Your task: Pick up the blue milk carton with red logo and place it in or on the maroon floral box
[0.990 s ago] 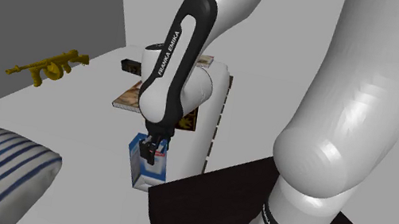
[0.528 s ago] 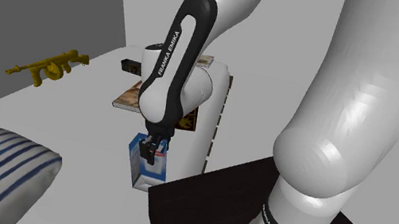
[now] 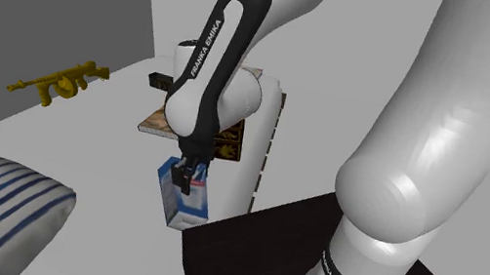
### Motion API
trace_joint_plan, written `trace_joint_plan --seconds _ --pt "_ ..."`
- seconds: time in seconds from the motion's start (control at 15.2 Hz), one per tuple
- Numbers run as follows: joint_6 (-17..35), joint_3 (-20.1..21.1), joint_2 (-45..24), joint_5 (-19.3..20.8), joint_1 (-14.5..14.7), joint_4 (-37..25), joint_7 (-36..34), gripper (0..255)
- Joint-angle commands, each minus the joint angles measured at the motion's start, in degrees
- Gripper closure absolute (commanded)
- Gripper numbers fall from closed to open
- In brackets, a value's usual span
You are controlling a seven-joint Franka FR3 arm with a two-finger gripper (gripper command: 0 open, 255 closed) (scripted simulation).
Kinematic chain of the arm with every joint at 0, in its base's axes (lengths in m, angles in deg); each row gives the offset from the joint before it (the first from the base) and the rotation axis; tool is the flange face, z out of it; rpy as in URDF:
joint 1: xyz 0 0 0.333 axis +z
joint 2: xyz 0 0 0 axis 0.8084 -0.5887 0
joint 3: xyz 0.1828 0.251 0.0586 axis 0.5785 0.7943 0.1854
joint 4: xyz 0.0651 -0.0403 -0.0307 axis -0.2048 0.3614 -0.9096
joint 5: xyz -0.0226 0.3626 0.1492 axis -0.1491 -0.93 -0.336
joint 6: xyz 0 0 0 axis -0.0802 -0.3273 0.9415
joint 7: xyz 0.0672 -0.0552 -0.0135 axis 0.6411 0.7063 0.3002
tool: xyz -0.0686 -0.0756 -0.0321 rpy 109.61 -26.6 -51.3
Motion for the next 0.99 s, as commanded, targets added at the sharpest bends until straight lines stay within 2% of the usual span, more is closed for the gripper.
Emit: trace_joint_plan --seconds 0.0,0.4,0.92 --pt "-2.0 0.2 2.1 -1.6 0.1 0.0 1.1 255" --pt "-8.0 0.1 8.1 -4.9 0.9 -0.3 3.4 255" --pt "-16.2 -0.7 15.0 -7.0 1.7 -1.6 5.1 255"
